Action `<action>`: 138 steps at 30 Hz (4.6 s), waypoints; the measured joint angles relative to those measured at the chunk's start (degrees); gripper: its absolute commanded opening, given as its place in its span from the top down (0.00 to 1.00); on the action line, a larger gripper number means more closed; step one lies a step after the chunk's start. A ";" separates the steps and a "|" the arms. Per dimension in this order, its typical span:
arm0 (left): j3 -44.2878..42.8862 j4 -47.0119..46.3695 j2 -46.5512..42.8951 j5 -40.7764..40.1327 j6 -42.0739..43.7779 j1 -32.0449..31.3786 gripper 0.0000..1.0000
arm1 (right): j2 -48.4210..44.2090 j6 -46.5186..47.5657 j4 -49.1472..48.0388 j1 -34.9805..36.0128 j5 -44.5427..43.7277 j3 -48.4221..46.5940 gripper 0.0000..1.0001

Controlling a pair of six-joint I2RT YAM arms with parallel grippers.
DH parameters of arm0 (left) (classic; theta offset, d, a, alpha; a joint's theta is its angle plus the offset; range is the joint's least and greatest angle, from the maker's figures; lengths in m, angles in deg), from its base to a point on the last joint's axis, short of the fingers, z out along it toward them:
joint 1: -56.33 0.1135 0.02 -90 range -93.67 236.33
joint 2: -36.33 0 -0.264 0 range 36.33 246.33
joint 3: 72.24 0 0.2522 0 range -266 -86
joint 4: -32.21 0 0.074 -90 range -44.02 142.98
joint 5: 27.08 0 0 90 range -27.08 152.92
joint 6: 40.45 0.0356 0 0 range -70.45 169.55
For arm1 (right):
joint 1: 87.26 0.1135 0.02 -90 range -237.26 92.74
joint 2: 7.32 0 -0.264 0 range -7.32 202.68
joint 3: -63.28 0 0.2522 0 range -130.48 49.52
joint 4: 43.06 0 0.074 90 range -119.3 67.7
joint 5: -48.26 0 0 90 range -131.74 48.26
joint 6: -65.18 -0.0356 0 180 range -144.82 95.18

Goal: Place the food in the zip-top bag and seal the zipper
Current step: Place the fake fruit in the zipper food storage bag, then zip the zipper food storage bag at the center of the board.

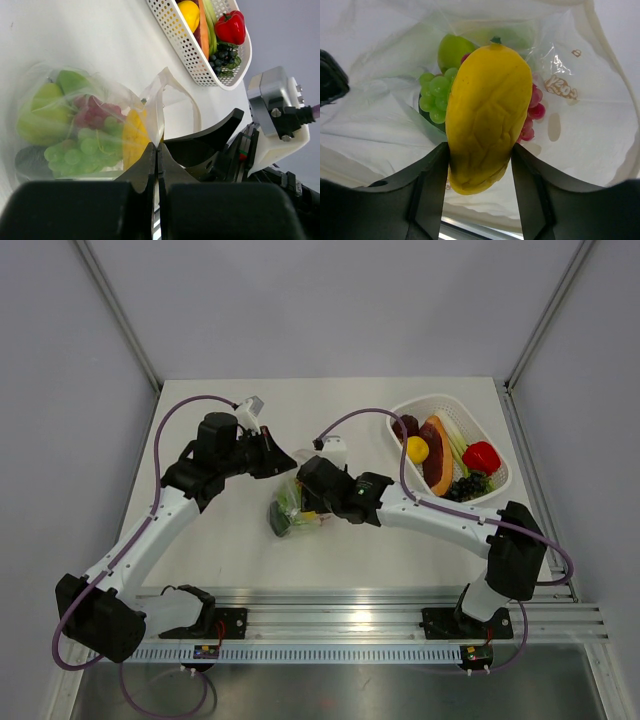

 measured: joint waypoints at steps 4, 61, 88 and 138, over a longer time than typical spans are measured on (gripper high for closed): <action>0.00 0.13 0.00 0.00 0.00 0.00 1.00 | -0.26 0.24 2.89 0.04 -0.55 0.02 0.20; -16.41 4.42 12.87 8.39 12.22 -8.57 0.30 | -26.08 -6.58 0.26 -12.85 2.93 20.81 0.99; 47.32 -36.98 -30.95 -20.22 12.85 -12.20 0.18 | -22.77 -4.42 0.55 -16.46 1.40 14.38 0.87; 50.34 -69.90 -9.31 -12.13 34.29 -21.92 0.60 | -19.89 -4.04 0.87 -17.31 4.37 13.40 0.85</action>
